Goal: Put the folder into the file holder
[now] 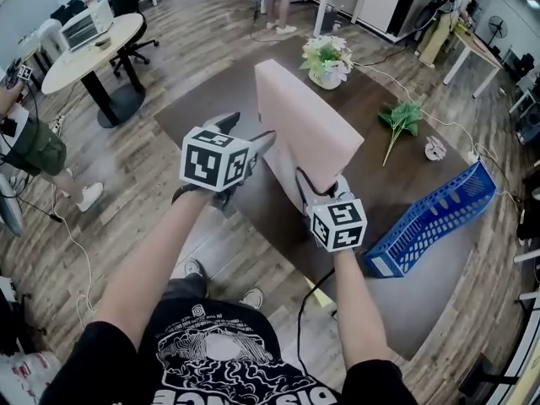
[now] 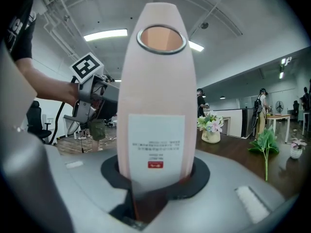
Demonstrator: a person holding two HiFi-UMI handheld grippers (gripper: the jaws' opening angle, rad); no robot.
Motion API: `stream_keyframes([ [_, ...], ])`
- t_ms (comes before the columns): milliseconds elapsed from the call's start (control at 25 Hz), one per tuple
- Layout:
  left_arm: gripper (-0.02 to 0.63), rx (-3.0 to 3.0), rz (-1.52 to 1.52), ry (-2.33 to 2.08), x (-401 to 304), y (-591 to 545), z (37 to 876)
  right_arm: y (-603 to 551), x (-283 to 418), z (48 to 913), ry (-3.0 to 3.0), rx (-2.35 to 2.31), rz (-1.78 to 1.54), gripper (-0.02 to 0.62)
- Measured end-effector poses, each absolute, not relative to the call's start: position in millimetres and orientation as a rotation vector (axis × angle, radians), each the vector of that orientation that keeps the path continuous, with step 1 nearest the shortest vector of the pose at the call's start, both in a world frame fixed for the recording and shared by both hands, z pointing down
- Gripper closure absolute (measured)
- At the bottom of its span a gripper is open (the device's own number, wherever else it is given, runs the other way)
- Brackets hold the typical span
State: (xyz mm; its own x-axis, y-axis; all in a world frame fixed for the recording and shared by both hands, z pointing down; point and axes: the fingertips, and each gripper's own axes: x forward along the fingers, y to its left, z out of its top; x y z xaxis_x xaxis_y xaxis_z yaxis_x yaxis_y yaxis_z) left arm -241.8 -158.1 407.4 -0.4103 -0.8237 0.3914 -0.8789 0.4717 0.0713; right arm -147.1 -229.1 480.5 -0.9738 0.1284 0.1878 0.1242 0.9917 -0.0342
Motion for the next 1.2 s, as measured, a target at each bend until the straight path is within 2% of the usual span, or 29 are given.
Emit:
stream_keyframes([
  [800,0.235,1.698,0.182,-2.153,-186.8,-237.5,415.4,-286.4,-80.2,461.0,-2.976,0.295,0.104,0.471],
  [1200,0.235,1.905,0.189,-1.941,-160.8,-290.5,430.1,-324.4,-40.1,470.2,-2.903,0.697,0.071,0.472],
])
